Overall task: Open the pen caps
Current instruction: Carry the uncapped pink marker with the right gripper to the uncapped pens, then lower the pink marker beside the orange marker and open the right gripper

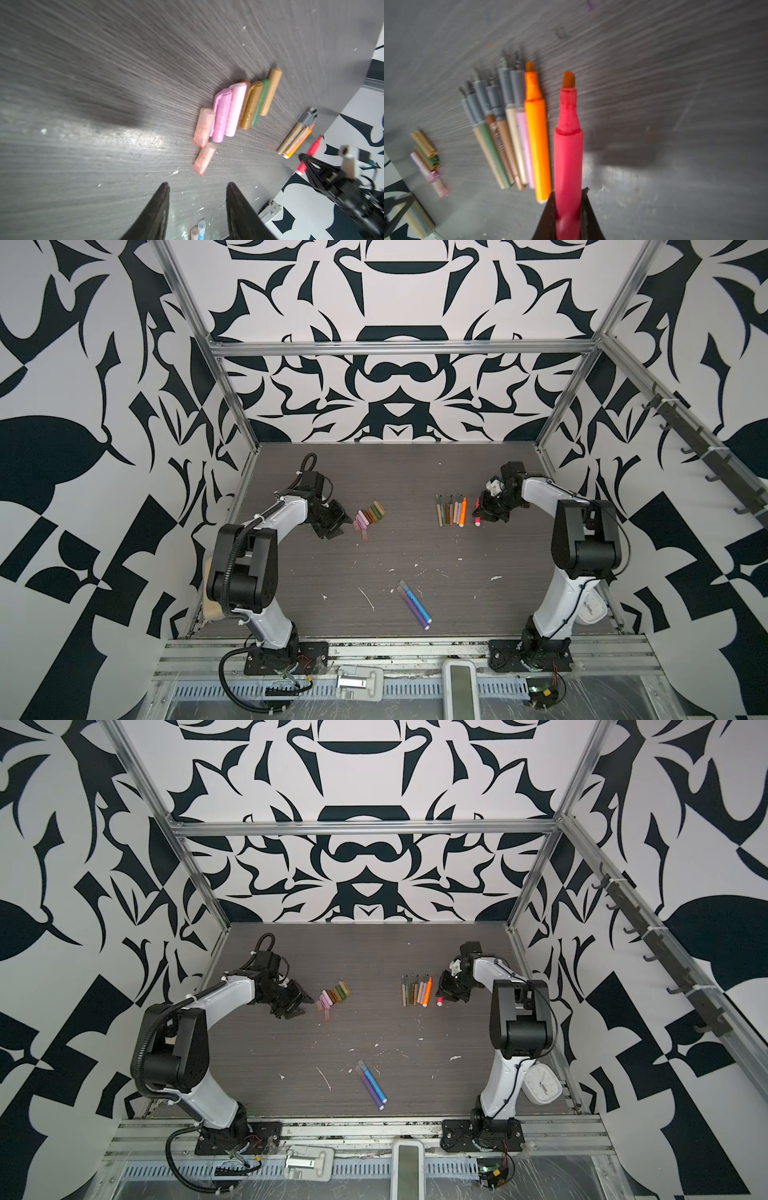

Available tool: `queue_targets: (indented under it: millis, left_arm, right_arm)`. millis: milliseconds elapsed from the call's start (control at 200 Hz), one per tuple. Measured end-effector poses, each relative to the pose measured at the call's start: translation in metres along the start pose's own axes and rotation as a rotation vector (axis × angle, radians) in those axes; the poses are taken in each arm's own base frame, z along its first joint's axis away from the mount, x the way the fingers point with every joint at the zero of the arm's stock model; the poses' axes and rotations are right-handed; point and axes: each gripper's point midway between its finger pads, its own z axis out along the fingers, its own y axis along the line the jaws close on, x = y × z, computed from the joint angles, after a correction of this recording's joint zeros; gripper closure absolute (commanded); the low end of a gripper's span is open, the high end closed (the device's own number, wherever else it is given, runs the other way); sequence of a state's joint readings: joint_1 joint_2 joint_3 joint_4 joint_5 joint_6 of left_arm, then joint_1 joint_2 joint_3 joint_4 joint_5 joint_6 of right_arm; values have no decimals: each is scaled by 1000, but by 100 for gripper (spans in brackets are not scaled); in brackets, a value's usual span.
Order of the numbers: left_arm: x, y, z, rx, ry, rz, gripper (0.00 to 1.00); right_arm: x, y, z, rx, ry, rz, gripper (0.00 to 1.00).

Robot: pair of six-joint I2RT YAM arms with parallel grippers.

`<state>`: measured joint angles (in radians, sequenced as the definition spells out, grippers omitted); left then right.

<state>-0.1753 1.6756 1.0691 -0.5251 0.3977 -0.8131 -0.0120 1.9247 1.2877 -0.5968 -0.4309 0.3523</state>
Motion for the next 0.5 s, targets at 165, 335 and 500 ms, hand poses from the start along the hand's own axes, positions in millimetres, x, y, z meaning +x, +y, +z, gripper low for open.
queue_targets:
  millis: [165,335,500]
  left_arm:
    - [1,-6,-13,22,-22,12,52]
    - [-2,-3,-19,22,-29,-1,52]
    - [-3,0,-20,17,-26,-10,52]
  right_arm:
    - [-2,-4,11,0,8,5,92]
    - [-7,-2,16,-19,-2,14,69]
    - [-10,5,15,-55,-5,15,61]
